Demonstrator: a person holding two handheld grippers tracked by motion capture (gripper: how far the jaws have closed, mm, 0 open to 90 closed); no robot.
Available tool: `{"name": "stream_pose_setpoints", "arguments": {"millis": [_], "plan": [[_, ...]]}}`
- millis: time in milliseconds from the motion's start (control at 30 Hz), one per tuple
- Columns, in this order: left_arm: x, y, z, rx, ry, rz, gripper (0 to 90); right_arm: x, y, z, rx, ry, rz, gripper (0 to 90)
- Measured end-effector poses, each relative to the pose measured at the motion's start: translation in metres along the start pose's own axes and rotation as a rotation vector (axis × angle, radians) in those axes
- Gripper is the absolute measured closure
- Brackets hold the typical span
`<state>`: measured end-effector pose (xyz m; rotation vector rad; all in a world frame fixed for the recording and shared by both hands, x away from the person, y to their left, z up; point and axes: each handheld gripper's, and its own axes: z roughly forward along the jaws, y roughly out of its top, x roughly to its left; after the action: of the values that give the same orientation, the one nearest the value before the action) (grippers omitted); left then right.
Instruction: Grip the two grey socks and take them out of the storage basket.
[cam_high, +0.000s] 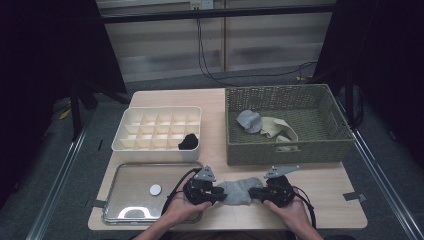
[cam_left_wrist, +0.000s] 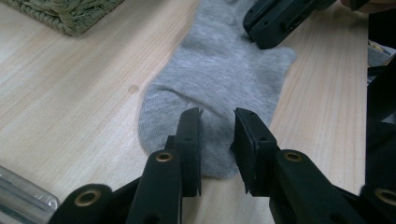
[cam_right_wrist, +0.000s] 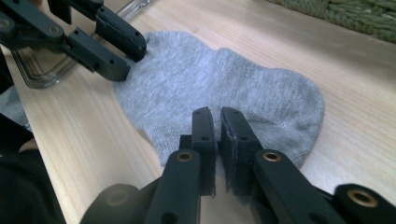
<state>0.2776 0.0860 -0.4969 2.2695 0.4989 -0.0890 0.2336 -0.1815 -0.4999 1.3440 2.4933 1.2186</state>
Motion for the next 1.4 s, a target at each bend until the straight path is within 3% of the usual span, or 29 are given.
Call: {"name": "stream_pose_setpoints", "arguments": {"millis": [167,267,500,567,667,800,1067,1133,1267,1333,1400], "plan": [[0.001,0.0,-0.001,0.012,-0.008,0.012,71.1,0.001,-0.002,-0.003,-0.002,0.001,-0.011,82.3],[0.002,0.001,0.0,0.009,-0.015,0.014,71.0,-0.001,0.001,-0.006,-0.032,0.014,-0.011,81.1],[0.002,0.001,-0.001,-0.007,-0.018,0.012,70.5,-0.016,0.017,-0.016,-0.102,-0.014,0.008,76.4],[0.002,0.001,-0.002,-0.01,-0.02,0.014,70.3,-0.021,0.02,-0.014,-0.083,-0.021,-0.022,73.8],[0.002,0.004,-0.005,-0.012,-0.02,0.013,70.2,-0.029,0.022,-0.01,-0.075,-0.025,0.012,70.0],[-0.001,0.012,-0.008,-0.043,-0.034,0.016,70.9,-0.034,0.022,-0.006,-0.06,-0.048,0.012,65.5],[-0.009,0.021,0.007,-0.036,-0.098,0.014,71.6,-0.04,0.022,0.001,-0.035,-0.03,0.021,65.2],[-0.011,0.024,0.009,-0.004,-0.104,0.042,71.2,-0.041,0.022,0.001,-0.033,-0.024,0.031,65.5],[-0.015,0.028,0.017,-0.013,-0.117,0.033,71.6,-0.044,0.019,0.003,-0.024,-0.014,0.038,66.6],[-0.018,0.03,0.02,0.005,-0.108,0.044,72.8,-0.043,0.019,0.003,-0.021,-0.012,0.038,69.2],[-0.019,0.031,0.023,0.008,-0.126,0.044,74.6,-0.042,0.018,0.004,-0.016,-0.01,0.036,75.0]]}}
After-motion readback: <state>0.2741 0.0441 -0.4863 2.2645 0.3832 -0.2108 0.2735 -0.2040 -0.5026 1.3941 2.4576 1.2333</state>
